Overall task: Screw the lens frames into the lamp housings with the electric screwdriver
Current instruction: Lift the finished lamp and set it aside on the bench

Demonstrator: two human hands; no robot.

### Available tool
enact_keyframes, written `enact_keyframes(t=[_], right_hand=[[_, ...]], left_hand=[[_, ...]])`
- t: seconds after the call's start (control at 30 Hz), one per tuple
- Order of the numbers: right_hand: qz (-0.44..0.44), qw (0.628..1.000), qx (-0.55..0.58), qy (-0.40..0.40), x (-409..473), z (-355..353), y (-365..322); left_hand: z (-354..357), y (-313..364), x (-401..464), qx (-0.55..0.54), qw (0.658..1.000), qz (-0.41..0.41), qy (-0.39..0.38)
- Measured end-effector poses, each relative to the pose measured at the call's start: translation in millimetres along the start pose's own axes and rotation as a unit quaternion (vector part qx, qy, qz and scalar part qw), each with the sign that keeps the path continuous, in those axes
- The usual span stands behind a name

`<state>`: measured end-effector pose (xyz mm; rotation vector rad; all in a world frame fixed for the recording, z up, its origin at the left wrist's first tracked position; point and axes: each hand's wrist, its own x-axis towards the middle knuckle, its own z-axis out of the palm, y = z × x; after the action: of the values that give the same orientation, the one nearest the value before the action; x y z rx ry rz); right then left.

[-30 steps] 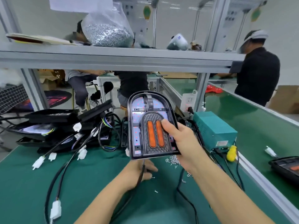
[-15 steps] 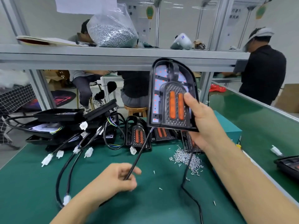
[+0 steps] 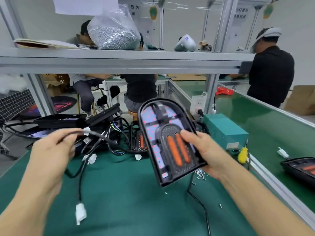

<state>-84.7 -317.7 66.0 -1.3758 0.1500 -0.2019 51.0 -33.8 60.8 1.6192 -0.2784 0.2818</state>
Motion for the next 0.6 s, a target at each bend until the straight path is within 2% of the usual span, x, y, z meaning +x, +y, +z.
enact_keyframes(t=[0.1,0.2,0.37,0.5,0.6], right_hand=[[0.028,0.999,-0.008,-0.02,1,18,13],[0.042,0.998,0.012,-0.043,6,35,24],[0.058,0.993,0.047,-0.093,10,51,38],[0.06,0.985,0.078,-0.139,12,55,49],[0.053,0.989,0.047,-0.127,14,55,48]], left_hand=[[28,25,7,-0.15,0.986,-0.077,-0.014],[47,43,10,-0.299,0.939,-0.165,-0.041],[65,50,11,-0.495,0.833,-0.245,-0.015],[70,50,7,-0.63,0.713,-0.308,-0.018],[69,47,6,-0.688,0.655,-0.312,-0.024]])
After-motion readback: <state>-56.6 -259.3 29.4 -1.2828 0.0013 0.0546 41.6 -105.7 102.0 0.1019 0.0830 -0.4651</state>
